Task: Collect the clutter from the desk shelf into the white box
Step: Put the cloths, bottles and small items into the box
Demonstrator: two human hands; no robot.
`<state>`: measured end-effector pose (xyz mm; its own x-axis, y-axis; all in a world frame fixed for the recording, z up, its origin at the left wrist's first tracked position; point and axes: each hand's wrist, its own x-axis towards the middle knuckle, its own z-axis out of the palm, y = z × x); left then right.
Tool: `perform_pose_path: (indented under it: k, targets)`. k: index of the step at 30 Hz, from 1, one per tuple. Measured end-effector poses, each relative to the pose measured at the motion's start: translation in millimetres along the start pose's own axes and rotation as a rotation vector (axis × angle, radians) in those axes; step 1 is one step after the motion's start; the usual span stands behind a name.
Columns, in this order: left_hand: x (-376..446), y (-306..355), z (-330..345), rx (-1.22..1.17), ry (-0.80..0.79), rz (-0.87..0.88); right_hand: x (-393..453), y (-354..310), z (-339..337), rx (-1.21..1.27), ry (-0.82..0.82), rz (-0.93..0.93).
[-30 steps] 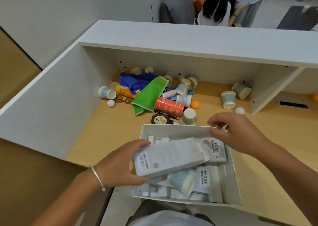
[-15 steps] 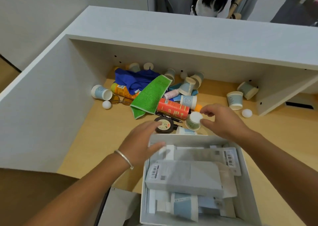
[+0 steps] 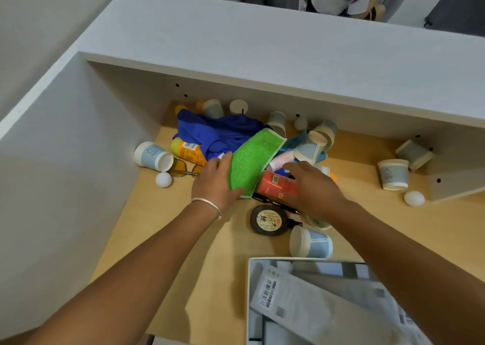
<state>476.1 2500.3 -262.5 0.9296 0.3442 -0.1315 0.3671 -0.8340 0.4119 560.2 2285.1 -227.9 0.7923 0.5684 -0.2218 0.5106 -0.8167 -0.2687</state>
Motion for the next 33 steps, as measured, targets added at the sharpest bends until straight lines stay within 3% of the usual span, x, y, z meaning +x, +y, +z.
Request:
perform_pose_path:
  k: [4,14,24,28,33]
  targets:
    - [9.0,1.1,10.2,0.0,0.009,0.003,9.6,-4.1,20.1,-0.095,-0.076,-0.006]
    - [-19.5,9.6,-4.6,-0.231,0.068,0.076,6.7,-2.0,25.9,-0.255,-0.045,0.005]
    - [-119.8,45.7,-71.0,-0.328,0.124,0.281,-93.4,3.0,-41.0,-0.066,0.132,-0.026]
    - [-175.2,68.4,-91.2,-0.351,0.037,0.438,-147.0,13.4,-68.8,0.011,0.192,-0.115]
    - [-234.6,92.6,-86.5,-0.251,-0.165,0.567,-197.2,26.8,-85.4,-0.028,0.132,-0.21]
